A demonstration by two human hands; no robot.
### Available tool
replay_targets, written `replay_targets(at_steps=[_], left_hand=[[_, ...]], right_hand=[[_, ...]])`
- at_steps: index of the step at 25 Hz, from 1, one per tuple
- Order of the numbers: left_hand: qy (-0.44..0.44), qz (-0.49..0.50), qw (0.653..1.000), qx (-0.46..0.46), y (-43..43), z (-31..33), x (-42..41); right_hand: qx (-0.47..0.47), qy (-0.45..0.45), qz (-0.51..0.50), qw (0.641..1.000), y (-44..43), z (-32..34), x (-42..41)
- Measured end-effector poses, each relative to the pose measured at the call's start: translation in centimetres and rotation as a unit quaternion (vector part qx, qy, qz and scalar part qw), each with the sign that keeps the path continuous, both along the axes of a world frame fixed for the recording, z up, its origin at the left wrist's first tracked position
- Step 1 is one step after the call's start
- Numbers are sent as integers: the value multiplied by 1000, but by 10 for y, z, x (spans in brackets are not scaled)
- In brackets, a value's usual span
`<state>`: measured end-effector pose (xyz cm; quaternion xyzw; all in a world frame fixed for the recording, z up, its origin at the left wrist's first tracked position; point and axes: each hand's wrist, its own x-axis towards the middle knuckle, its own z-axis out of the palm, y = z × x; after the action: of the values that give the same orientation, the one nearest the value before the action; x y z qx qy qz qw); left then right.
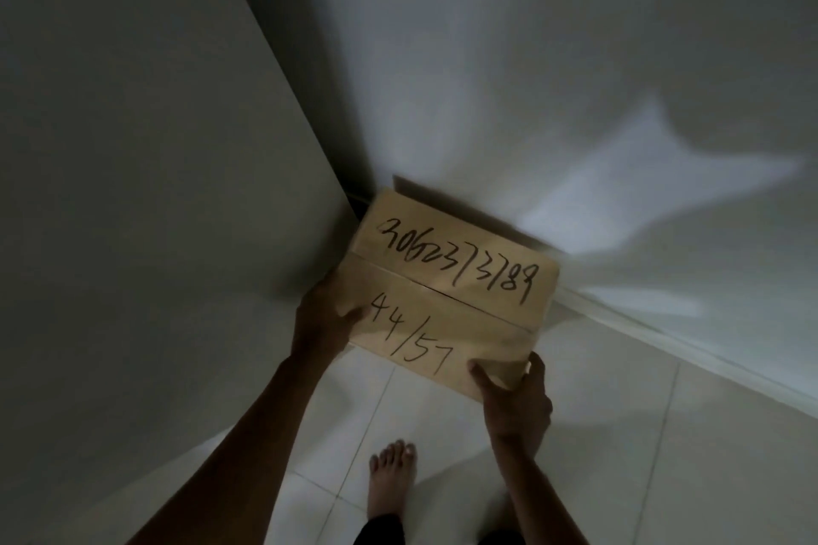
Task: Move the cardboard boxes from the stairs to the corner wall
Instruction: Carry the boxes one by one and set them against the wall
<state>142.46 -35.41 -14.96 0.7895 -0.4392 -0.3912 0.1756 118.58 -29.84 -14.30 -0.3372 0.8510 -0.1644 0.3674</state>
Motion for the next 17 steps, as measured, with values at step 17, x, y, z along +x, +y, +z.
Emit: replay_targets(at_steps=[17], left_hand=[[-94, -229, 967, -57, 21, 68, -16]], right_hand=[[71, 66, 77, 992, -7, 63, -14]])
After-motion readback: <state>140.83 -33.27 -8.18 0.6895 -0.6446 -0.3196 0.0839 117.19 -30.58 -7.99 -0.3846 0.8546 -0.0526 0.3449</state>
